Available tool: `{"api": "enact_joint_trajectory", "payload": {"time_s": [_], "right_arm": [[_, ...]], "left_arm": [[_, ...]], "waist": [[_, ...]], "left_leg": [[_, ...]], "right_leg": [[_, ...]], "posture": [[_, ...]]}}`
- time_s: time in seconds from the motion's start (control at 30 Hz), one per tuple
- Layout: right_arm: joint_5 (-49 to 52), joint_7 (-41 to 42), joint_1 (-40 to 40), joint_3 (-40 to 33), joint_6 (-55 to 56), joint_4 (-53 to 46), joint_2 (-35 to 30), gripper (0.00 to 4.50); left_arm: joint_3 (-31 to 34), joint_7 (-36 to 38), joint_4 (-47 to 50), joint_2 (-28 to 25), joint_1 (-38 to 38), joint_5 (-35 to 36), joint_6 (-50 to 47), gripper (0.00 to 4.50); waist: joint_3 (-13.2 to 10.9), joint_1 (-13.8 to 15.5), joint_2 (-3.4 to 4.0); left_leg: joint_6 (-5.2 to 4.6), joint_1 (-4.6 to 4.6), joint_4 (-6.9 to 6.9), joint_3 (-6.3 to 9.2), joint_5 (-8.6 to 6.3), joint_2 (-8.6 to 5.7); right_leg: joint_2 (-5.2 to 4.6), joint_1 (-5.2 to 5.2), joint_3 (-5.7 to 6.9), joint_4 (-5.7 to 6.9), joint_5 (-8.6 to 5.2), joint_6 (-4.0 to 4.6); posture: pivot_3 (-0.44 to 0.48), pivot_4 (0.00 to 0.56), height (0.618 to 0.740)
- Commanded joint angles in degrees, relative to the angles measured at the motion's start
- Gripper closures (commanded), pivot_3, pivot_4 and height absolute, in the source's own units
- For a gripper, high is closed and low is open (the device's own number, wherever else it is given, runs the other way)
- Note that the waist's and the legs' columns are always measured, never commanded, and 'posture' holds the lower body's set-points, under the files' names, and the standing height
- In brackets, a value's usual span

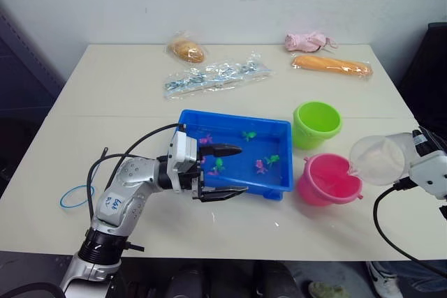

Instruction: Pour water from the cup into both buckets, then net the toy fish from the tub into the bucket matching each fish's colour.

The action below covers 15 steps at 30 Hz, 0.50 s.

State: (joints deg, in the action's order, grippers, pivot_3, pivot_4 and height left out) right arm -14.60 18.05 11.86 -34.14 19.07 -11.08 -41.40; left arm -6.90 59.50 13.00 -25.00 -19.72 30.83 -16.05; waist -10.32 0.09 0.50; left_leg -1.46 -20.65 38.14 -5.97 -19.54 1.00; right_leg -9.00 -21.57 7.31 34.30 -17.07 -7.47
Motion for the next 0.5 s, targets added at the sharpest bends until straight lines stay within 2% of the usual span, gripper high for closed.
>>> {"api": "enact_joint_trajectory", "payload": {"time_s": [0.03,0.5], "right_arm": [[-1.2,-2.4,-0.6,-1.9,2.5,-0.9,-1.4,4.48],[-4.2,-4.9,-0.5,-1.5,5.3,0.0,-1.9,4.48]], "left_arm": [[0.4,-0.2,1.2,0.4,-0.2,0.0,1.1,0.0],[0.5,-0.5,1.1,0.5,-0.2,-0.1,1.2,0.0]], "waist": [[0.0,0.0,0.0],[0.0,0.0,-0.01]], "left_leg": [[0.0,0.0,0.0,0.0,0.0,0.0],[0.02,0.0,0.0,0.0,0.01,0.01]], "right_leg": [[0.0,0.0,0.0,0.0,0.0,0.0],[0.01,0.0,0.0,0.01,0.0,0.0]], "posture": [[0.0,0.15,0.74],[0.0,0.15,0.74]]}}
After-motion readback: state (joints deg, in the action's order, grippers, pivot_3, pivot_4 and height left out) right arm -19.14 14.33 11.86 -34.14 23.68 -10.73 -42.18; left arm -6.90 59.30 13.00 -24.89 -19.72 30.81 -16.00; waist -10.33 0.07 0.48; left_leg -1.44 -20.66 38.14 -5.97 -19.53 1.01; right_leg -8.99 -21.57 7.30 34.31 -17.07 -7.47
